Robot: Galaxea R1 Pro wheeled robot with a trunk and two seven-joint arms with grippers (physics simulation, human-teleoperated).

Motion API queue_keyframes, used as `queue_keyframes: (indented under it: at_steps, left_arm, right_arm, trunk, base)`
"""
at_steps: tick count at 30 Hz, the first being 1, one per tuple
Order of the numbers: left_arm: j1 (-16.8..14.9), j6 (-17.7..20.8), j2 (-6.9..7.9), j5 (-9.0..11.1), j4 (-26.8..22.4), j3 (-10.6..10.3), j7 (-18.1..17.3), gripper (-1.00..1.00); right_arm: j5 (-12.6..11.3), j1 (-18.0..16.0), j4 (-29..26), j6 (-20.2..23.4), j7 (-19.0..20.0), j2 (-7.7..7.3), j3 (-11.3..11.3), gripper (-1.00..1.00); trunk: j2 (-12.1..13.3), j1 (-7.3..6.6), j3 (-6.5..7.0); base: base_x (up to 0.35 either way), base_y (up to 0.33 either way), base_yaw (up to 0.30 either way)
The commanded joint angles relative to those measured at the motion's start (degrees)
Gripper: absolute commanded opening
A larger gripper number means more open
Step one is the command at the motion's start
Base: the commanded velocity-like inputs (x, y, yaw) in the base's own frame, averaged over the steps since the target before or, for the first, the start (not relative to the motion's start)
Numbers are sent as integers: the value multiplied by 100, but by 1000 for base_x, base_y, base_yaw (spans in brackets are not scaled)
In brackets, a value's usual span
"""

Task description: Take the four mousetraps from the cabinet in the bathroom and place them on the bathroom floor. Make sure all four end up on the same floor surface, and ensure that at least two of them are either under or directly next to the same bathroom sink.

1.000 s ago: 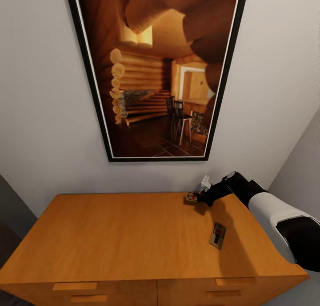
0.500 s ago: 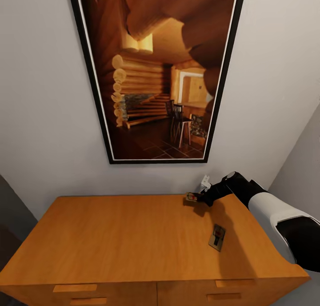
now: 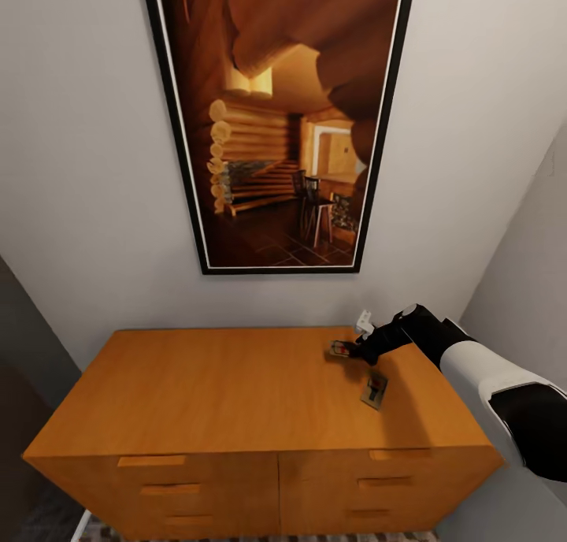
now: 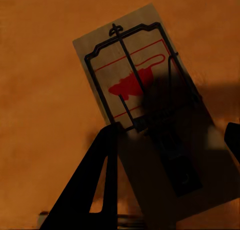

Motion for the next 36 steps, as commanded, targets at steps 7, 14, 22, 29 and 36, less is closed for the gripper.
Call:
queue_keyframes:
  at_steps: [7, 14, 22, 29, 36]
  left_arm:
    - [-3, -23, 3, 62, 9, -20, -46, 100]
    - [-3, -23, 7, 62, 9, -14, -46, 100]
    - [-3, -23, 8, 62, 9, -12, -46, 100]
    - [-3, -23, 4, 62, 9, -12, -46, 100]
    - [-3, -23, 5, 62, 6, -12, -46, 100]
  right_arm:
    - [24, -4, -14, 57, 27, 6, -14, -100]
    - [24, -2, -13, 57, 20, 2, -13, -100]
    - [24, 1, -7, 57, 25, 0, -18, -100]
    - [24, 1, -5, 57, 27, -1, -18, -100]
    - [24, 7, 27, 57, 21, -1, -12, -100]
  trunk:
    - [-12, 0, -11]
    - [-12, 0, -11]
    - [-12, 0, -11]
    - [-12, 0, -11]
    - [-12, 0, -11]
  base:
    - [-345, 0, 0]
    - [-346, 0, 0]
    - [-345, 0, 0]
    - [-337, 0, 0]
    - [-326, 0, 0]
